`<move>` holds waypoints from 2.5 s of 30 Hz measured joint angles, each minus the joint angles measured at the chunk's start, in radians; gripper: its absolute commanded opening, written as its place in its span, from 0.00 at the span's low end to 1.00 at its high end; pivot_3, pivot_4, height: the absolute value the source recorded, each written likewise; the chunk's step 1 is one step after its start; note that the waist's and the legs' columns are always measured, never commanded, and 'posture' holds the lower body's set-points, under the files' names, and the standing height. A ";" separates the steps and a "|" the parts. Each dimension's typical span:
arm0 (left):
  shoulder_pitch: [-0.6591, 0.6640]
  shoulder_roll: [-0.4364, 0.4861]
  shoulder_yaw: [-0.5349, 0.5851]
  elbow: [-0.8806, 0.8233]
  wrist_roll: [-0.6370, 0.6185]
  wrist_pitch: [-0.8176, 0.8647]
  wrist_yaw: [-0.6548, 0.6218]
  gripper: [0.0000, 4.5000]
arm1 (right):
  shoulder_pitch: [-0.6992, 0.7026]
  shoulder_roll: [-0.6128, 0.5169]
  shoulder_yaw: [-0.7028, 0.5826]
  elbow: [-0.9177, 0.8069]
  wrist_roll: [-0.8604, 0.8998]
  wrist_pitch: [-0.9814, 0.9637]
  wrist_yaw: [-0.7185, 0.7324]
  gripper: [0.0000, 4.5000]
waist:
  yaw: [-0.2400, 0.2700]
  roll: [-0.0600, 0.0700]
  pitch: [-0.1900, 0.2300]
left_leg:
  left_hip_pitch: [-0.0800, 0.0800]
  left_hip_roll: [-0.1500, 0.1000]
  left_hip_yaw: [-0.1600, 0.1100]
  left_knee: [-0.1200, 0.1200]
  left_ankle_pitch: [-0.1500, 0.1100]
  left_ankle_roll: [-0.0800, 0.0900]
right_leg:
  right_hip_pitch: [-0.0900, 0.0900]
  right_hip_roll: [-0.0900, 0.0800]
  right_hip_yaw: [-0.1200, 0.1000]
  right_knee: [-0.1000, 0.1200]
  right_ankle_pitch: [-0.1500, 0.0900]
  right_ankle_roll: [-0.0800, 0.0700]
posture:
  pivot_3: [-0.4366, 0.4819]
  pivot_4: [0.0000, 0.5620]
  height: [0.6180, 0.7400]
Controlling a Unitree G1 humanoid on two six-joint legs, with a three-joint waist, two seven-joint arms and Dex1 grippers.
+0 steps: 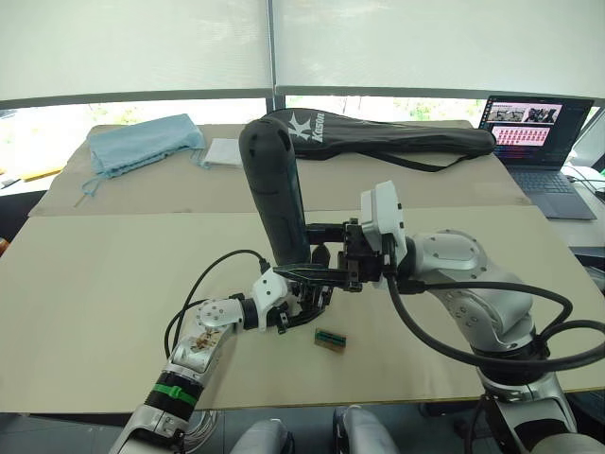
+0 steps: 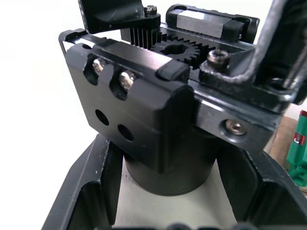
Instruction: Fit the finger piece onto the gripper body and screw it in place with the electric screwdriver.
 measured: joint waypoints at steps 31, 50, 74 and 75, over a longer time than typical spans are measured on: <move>0.002 0.000 0.000 -0.002 0.000 0.001 0.003 0.51 | 0.010 0.028 0.000 0.003 -0.027 -0.011 0.005 0.42 | 0.000 0.000 0.000 | 0.000 0.000 0.000 0.000 0.000 0.000 | 0.000 0.000 0.000 0.000 0.000 0.000 | 0.48 0.27 1.00; 0.007 0.000 -0.001 -0.006 0.000 0.001 0.008 0.51 | 0.034 0.036 -0.001 0.003 -0.022 0.002 -0.021 0.42 | -0.001 0.000 0.000 | 0.001 0.000 0.000 0.000 0.000 0.000 | 0.000 0.000 0.000 0.000 0.000 0.000 | 0.48 0.27 1.00; 0.006 0.002 -0.002 -0.004 0.000 0.014 0.009 0.51 | 0.110 0.056 -0.008 0.006 -0.026 -0.041 -0.077 0.42 | -0.001 0.000 -0.005 | 0.002 0.000 0.000 -0.001 0.000 0.000 | 0.002 0.000 0.000 0.000 0.000 0.000 | 0.48 0.27 1.00; 0.006 0.002 -0.002 -0.004 0.000 0.015 0.009 0.51 | 0.112 0.056 -0.006 0.004 -0.026 -0.041 -0.080 0.42 | -0.001 0.001 -0.005 | 0.002 0.000 0.000 -0.001 0.000 0.000 | 0.002 0.000 0.000 0.000 0.000 0.000 | 0.48 0.27 1.00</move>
